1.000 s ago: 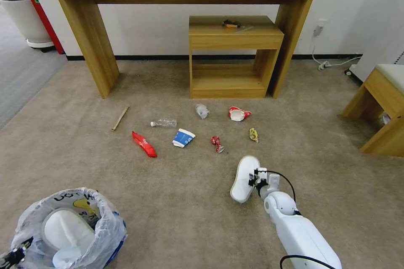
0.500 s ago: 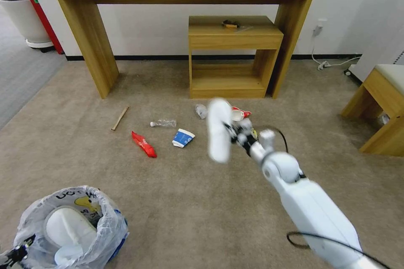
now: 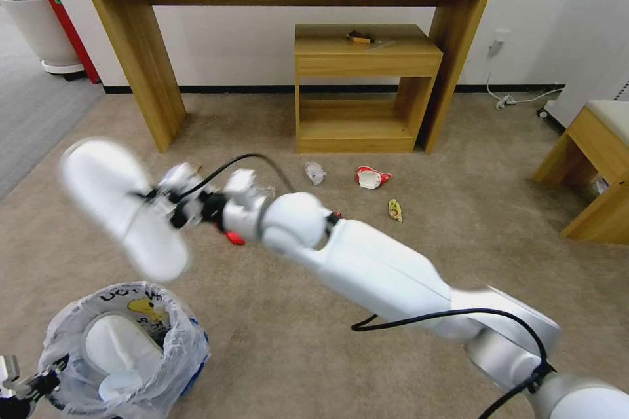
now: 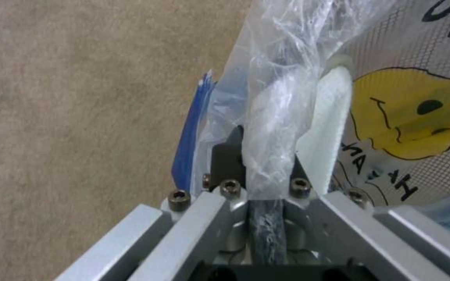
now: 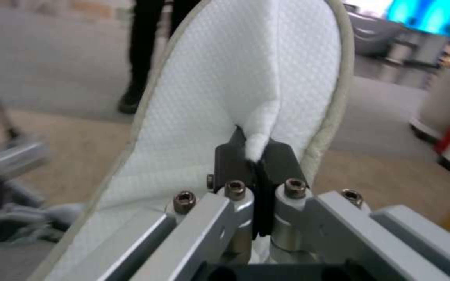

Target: Pick up the trash bin and place the garbage on the floor into it.

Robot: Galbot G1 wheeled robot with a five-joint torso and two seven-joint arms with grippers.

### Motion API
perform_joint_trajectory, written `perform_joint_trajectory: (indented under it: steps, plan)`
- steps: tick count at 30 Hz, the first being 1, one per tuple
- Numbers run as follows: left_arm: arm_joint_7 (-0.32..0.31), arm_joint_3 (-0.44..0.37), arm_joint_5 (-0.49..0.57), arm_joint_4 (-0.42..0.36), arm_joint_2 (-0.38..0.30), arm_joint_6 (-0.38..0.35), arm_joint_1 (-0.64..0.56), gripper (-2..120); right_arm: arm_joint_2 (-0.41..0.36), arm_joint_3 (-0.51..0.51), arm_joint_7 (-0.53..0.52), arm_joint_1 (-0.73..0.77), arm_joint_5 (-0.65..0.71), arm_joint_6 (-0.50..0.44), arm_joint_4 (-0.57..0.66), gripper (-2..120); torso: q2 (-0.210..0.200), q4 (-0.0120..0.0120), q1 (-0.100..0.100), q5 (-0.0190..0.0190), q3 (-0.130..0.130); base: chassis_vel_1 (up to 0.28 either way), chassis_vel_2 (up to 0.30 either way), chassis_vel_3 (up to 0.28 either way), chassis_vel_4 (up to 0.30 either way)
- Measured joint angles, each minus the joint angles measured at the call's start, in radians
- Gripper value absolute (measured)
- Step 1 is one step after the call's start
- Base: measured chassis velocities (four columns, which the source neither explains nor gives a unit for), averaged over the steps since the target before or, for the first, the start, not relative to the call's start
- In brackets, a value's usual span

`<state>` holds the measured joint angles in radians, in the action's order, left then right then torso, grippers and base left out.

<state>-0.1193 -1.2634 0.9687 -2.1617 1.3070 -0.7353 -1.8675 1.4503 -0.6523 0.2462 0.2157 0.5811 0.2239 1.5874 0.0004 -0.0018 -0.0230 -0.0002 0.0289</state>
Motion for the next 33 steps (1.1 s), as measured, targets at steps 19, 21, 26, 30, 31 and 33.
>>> perform_joint_trajectory:
  steps: [19, 21, 26, 30, 31, 33]
  plan:
    - [-0.021, 0.030, 0.000, -0.009, -0.010, 0.000, 0.014, 0, 0.073, -0.203, -0.097, 0.117, -0.248, -0.065, -0.087, 21, 0.000, -0.0002, 0.000, 0.0005, 0.000, 0.000, 0.000, 0.000, 0.000]
    - [-0.022, 0.032, -0.001, -0.009, -0.010, 0.000, 0.018, 0, 0.063, -0.198, -0.126, 0.136, -0.238, -0.066, -0.067, 30, 0.000, -0.0003, 0.000, 0.0005, 0.000, 0.000, 0.000, 0.000, 0.000]
    - [-0.028, 0.037, -0.003, -0.014, -0.012, 0.000, 0.023, 0, 0.050, -0.189, -0.166, 0.158, -0.200, -0.062, -0.042, 49, 0.000, -0.0002, 0.000, 0.0006, 0.000, 0.000, 0.000, 0.000, 0.000]
    - [-0.035, 0.040, -0.003, -0.020, -0.013, 0.000, 0.025, 0, 0.040, -0.174, -0.178, 0.170, -0.193, -0.062, -0.030, 64, 0.000, -0.0002, 0.000, 0.0006, 0.000, 0.000, 0.000, 0.000, 0.000]
    - [-0.035, 0.040, -0.003, -0.020, -0.013, 0.000, 0.025, 0, 0.040, -0.174, -0.178, 0.170, -0.193, -0.062, -0.030, 64, 0.000, -0.0002, 0.000, 0.0006, 0.000, 0.000, 0.000, 0.000, 0.000]
    - [-0.036, 0.041, -0.003, -0.021, -0.015, 0.000, 0.026, 0, 0.029, -0.152, -0.192, 0.176, -0.185, -0.062, -0.010, 74, 0.000, -0.0002, 0.000, 0.0006, 0.000, 0.000, 0.000, 0.000, 0.000]
